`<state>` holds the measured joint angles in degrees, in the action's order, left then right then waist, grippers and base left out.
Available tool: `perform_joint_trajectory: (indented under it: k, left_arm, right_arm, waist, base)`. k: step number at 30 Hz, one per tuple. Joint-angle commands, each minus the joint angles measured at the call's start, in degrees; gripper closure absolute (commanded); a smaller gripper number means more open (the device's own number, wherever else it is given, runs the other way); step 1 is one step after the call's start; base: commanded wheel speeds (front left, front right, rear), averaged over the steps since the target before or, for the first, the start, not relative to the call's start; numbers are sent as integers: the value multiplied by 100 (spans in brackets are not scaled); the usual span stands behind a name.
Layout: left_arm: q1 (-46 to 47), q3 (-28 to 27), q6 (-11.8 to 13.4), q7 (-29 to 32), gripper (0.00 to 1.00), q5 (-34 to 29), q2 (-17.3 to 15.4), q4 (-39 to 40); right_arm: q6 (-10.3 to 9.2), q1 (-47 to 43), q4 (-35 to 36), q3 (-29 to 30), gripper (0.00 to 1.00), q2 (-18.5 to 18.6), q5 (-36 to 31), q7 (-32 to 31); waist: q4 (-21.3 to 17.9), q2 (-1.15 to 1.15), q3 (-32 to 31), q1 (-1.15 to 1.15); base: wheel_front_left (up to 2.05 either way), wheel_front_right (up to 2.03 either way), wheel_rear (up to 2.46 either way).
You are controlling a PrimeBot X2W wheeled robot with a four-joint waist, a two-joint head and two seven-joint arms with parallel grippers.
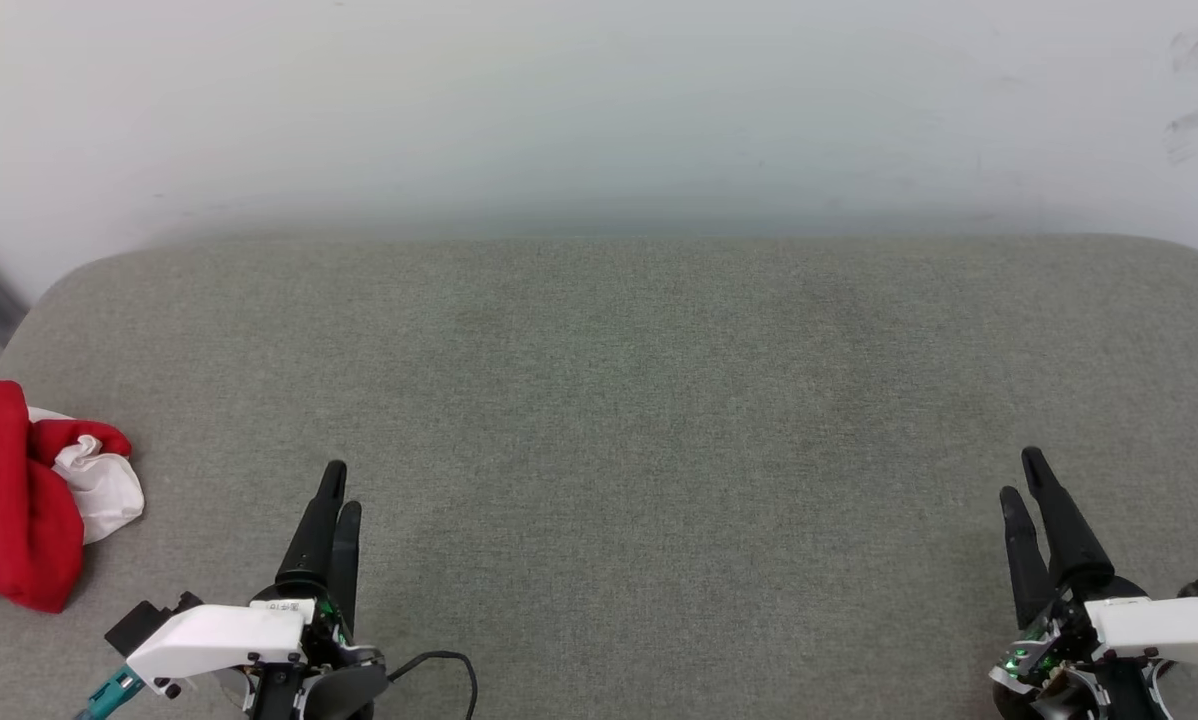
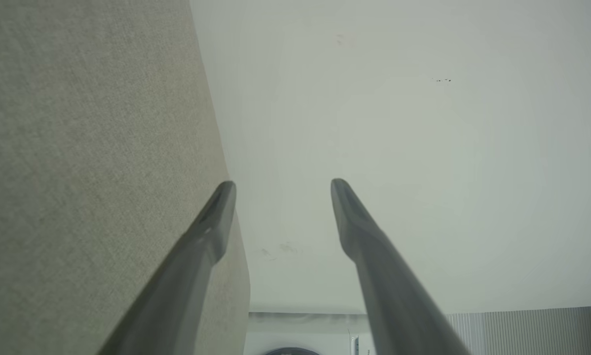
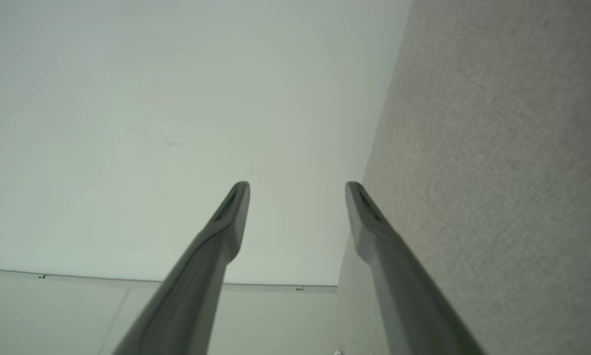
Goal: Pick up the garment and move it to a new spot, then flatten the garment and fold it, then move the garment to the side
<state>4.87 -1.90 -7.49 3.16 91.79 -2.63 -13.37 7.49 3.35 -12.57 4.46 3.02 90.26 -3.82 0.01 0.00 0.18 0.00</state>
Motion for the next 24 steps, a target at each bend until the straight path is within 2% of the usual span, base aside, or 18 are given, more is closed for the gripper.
perform_joint_trajectory:
  k: [1,7,10,24]
  left_arm:
    - [129,62,-2,-86,0,-91,-17,169]
    - [115,139,-2,-214,0,-457,-18,266]
    - [113,194,-2,-286,0,-875,-20,305]
    - [54,425,-2,-599,0,-2724,-22,505]
  right_arm:
    - [0,56,187,-75,0,71,-117,86]
    - [0,20,278,-209,0,158,-408,252]
    - [0,3,307,-254,0,208,-693,343]
    - [0,-54,491,-356,0,238,-2852,660]
  waist:
    - [0,0,-2,0]
    - [3,0,-9,0]
    - [8,0,-12,0]
    - [18,0,-27,0]
  base:
    - [0,0,0]
    - [0,0,0]
    - [0,0,0]
    - [0,0,0]
